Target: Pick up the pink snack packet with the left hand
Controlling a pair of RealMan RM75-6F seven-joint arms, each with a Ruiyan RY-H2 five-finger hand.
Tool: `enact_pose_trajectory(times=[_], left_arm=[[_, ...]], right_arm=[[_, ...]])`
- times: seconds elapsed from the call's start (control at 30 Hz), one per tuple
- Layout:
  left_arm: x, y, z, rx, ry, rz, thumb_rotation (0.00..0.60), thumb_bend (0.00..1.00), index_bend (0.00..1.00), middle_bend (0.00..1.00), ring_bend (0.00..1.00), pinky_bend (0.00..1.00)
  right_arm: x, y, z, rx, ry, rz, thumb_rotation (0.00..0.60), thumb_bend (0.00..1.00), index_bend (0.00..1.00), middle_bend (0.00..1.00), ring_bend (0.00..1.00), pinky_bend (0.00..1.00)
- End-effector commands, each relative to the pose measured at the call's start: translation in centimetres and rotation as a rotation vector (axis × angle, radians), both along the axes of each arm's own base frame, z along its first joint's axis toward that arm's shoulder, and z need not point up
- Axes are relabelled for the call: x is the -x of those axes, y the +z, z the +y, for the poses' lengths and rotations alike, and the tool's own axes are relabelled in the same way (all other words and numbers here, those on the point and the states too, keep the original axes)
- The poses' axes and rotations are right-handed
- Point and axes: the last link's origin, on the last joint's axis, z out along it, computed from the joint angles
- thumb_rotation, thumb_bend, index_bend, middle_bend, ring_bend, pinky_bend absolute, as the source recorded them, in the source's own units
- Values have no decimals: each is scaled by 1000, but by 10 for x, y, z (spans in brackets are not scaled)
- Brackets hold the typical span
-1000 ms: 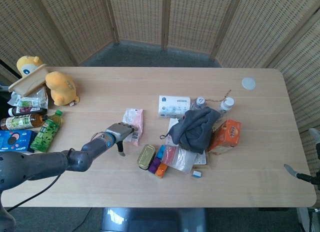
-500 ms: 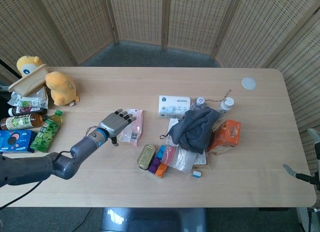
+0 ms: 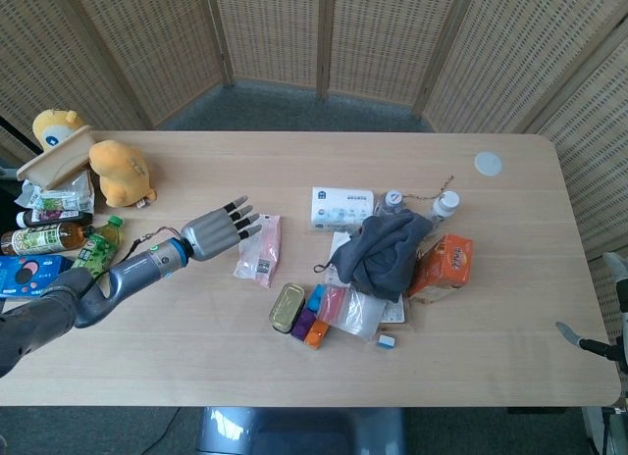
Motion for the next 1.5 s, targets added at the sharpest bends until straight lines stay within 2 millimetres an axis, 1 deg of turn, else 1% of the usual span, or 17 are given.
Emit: enact_pose_trajectory(times=[0.03,0.23,0.4,0.63,0.8,0.87,0.9,0.93,0.97,1.03,1.07,1.1,1.13,1.2,1.23,1.4,1.5], left_arm=[[9,-15,0,42,-75,60,600,14,0,0,0,0],[0,-43,2,66,-114,18,600,4,0,0,0,0],[-12,-58,6,65,-165,22,600,5,0,0,0,0],[-24,-83,9,80,-153,35,600,4,0,0,0,0],[-25,-95,9,89,-115,62,600,4,11,0,0,16],[-26,-97,8,93,-117,59,600,3,92,0,0,98],[-27,-97,7,93,-122,49,600,5,191,18,5,171],[-28,-97,6,90,-141,44,600,13,332,116,63,276],[-29,-97,6,88,-152,38,600,21,417,202,125,347],[-29,-97,4,82,-171,27,600,55,663,525,405,621],[-29,-97,4,79,-178,25,600,62,706,578,456,675],[-29,-96,4,77,-183,20,600,76,794,671,541,775],[-29,-96,3,76,-188,13,600,86,842,716,581,825],[-30,-94,3,72,-194,0,600,96,886,758,621,883],[-31,-92,3,68,-199,-11,600,100,889,761,624,895],[-38,-75,5,48,-225,-84,600,104,897,773,640,907],[-44,-58,5,33,-254,-131,600,104,898,775,641,907]], right_arm=[[0,0,0,0,-1,1,597,0,0,0,0,0],[2,0,-1,0,-7,1,600,0,0,0,0,0],[2,2,-1,8,-8,-3,599,0,0,0,0,0],[3,4,0,19,-10,-8,600,0,0,0,0,0],[4,5,-1,28,-18,-11,600,0,0,0,0,0],[5,5,-1,29,-18,-10,600,0,0,0,0,0],[5,5,-1,28,-18,-10,600,0,0,0,0,0],[4,4,-1,26,-18,-11,600,0,0,0,0,0],[4,4,-1,24,-18,-11,600,0,0,0,0,0],[4,4,-1,22,-18,-12,600,0,0,0,0,0],[4,4,-1,22,-18,-11,600,0,0,0,0,0],[4,4,-1,22,-17,-11,600,0,0,0,0,0],[4,3,-1,21,-17,-13,600,0,0,0,0,0],[4,3,-1,20,-17,-16,600,0,0,0,0,0],[3,3,-1,19,-16,-17,600,0,0,0,0,0],[2,3,-1,11,-11,-20,600,0,0,0,0,0],[1,2,0,6,-4,-23,600,0,0,0,0,0]])
